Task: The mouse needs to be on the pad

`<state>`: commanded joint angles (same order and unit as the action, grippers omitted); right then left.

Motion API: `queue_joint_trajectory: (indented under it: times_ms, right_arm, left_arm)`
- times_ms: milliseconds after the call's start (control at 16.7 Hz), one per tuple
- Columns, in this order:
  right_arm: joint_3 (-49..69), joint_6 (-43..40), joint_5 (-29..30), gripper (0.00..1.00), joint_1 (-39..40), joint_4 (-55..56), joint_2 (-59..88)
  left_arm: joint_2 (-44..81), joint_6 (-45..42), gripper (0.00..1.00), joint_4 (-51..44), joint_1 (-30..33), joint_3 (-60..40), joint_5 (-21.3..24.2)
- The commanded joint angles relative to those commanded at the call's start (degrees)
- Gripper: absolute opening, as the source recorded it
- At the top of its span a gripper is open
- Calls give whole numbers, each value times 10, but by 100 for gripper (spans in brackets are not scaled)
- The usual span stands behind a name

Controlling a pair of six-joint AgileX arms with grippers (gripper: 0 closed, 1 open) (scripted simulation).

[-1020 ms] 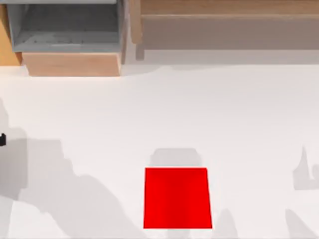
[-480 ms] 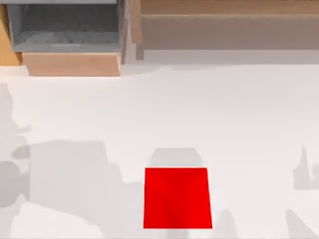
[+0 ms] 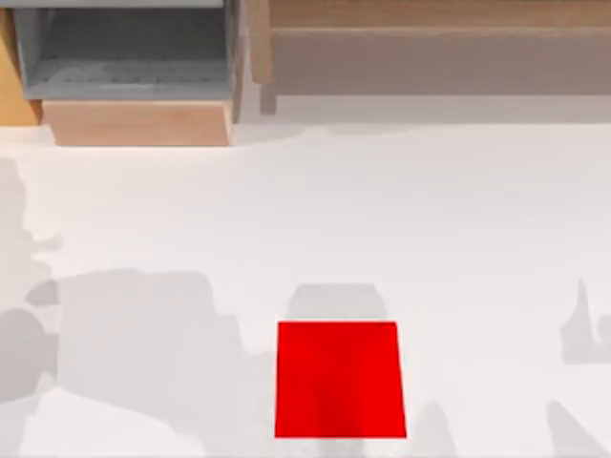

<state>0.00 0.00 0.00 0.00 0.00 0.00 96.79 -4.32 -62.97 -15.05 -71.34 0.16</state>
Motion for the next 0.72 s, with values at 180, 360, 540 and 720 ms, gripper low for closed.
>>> queue_joint_trajectory:
  times_ms: [180, 360, 540, 720]
  right_arm:
    - [0, 0, 0, 100, 0, 0, 0]
    - [0, 0, 0, 100, 0, 0, 0]
    - [0, 0, 0, 100, 0, 0, 0]
    - [0, 0, 0, 100, 0, 0, 0]
  left_arm:
    - [4, 61, 0, 0, 0, -5, 1]
    - [10, 165, 0, 0, 4, -12, 3]
    - [20, 305, 0, -1, 17, -22, 5]
    - [31, 468, 0, -2, 37, -34, 8]
